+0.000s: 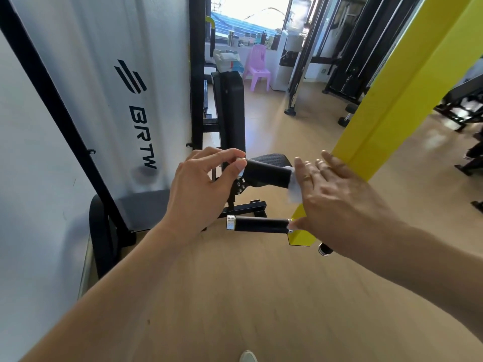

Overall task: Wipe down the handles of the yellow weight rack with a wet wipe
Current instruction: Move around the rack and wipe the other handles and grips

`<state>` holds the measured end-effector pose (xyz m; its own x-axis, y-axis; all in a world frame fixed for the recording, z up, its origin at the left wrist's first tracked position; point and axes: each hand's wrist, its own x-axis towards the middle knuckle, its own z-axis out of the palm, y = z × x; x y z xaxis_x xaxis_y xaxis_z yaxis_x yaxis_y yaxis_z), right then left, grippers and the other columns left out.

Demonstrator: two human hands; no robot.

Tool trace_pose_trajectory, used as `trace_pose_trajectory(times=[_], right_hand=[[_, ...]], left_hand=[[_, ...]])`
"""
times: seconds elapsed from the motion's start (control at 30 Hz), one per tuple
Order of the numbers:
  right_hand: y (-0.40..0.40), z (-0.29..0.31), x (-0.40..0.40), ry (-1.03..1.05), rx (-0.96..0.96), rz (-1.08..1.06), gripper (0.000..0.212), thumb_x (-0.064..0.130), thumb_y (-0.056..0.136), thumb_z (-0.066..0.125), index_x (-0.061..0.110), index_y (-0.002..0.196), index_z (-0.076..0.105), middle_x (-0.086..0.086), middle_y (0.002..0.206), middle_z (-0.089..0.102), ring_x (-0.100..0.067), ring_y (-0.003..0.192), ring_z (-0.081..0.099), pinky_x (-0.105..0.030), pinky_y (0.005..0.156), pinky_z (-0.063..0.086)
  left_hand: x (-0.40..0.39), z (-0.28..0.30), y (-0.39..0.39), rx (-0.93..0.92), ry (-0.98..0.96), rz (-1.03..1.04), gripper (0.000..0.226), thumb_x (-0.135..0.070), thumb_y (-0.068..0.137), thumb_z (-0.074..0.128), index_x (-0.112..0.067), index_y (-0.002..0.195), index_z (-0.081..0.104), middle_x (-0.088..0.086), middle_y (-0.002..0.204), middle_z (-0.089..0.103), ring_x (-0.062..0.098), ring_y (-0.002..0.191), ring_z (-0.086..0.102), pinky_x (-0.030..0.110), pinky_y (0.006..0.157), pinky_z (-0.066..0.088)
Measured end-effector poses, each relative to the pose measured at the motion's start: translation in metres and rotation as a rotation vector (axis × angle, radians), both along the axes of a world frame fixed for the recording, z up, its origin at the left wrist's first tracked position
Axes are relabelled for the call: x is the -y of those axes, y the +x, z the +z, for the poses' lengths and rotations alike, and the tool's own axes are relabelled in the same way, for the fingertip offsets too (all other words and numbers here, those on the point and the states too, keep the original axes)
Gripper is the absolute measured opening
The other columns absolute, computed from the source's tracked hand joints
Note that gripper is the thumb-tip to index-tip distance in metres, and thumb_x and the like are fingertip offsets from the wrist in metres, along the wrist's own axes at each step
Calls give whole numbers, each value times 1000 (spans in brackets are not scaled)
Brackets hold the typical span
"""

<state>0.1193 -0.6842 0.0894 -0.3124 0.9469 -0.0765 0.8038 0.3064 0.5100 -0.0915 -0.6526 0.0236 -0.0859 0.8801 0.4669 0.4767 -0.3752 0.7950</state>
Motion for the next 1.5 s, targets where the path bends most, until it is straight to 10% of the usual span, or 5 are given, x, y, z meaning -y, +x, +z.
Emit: trace_pose_trajectory(times=[0.17, 0.43, 0.87, 1.1, 1.5], right_hand=[[-37, -33, 5, 130, -366, 38, 101, 77, 92, 13, -1, 156, 17, -21, 158, 33, -31, 150, 25, -44, 125, 11], [-20, -42, 16, 272, -116, -161, 109, 73, 85, 48, -16, 146, 30, -39, 145, 40, -49, 144, 29, -52, 123, 4], [-47, -53, 13, 342, -455, -149, 103, 77, 92, 14, -8, 145, 38, -28, 148, 44, -42, 146, 30, -51, 123, 13], [-62, -76, 13, 406, -539, 59, 70, 19, 94, 41, -6, 154, 16, -26, 162, 16, -38, 153, 9, -51, 123, 13], [-27, -58, -6, 528, -639, 150, 39, 9, 94, 49, 7, 130, 63, -13, 129, 67, -27, 122, 64, -39, 113, 39]], left_hand=[[3, 1, 3, 2, 18, 7, 19, -38, 96, 62, -32, 108, 74, -18, 102, 70, 6, 106, 59, 27, 94, 48], [-1, 4, 0, -29, -5, -16, 18, -39, 95, 62, -35, 108, 74, -20, 99, 68, 10, 106, 60, 34, 93, 51], [-1, 3, 1, 33, -15, -89, 17, -34, 95, 64, -30, 107, 76, -15, 101, 70, 8, 102, 64, 10, 86, 45], [-5, 15, -10, 31, -70, -162, 12, -35, 92, 67, -44, 100, 71, -21, 99, 70, -4, 98, 64, 4, 82, 43], [-6, 13, -8, 56, -113, -150, 17, -33, 93, 68, -29, 106, 78, -15, 101, 71, 1, 87, 65, 0, 70, 39]])
